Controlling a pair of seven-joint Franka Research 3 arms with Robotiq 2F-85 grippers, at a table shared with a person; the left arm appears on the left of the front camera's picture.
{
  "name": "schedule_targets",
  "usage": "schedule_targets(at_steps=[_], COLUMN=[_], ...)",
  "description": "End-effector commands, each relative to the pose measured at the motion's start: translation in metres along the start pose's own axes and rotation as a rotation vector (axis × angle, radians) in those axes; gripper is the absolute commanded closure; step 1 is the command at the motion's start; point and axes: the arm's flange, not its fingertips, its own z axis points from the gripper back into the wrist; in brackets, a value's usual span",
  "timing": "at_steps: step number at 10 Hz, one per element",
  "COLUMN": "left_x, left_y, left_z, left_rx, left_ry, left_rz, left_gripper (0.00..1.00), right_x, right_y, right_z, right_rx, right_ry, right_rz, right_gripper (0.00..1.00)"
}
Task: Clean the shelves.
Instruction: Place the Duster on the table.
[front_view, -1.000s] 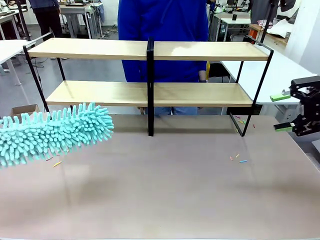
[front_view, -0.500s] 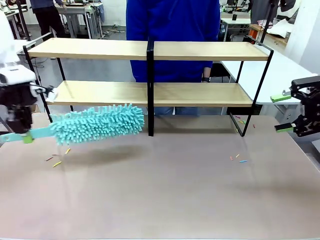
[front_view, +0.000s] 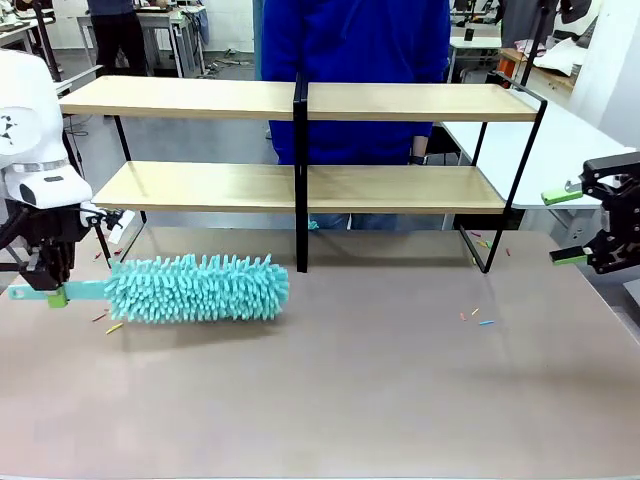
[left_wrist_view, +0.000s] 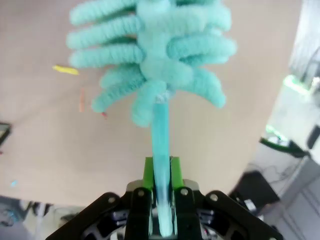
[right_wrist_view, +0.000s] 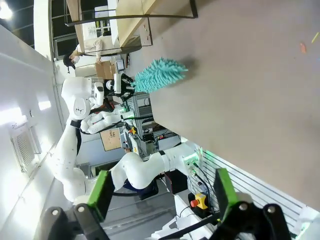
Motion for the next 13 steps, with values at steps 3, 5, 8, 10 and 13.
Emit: schedule_targets(at_steps=[3, 5, 8, 10, 13], left_x=[-0.007, -0.022, -0.057, -0.063, -0.098], left_y=[-0.006, -0.006, -0.031, -0.037, -0.011], left_z=[0.009, 0.021, 0.053, 0.067, 0.067], left_rx=[0.004, -0.010, -0.416, -0.743, -0.858], left_ry=[-0.014, -0.077, -0.319, -0.638, -1.247], left_rz=[-0.039, 0.005, 0.047, -0.029, 0.260], left_gripper=[0.24, 0.03, 0.00, 0.00, 0.00], right_x=[0.000, 0.000, 0.000, -0.009, -0.028], right_y=[0.003, 0.003, 0.003, 0.020, 0.071], right_z=[0.001, 0.001, 0.001, 0.004, 0.017], right_rx=[0.001, 0.001, 0.001, 0.019, 0.129], right_ry=[0.003, 0.003, 0.003, -0.015, -0.007], right_rz=[-0.013, -0.013, -0.013, 0.046, -0.044], right_gripper=[0.00, 0.00, 0.00, 0.00, 0.00])
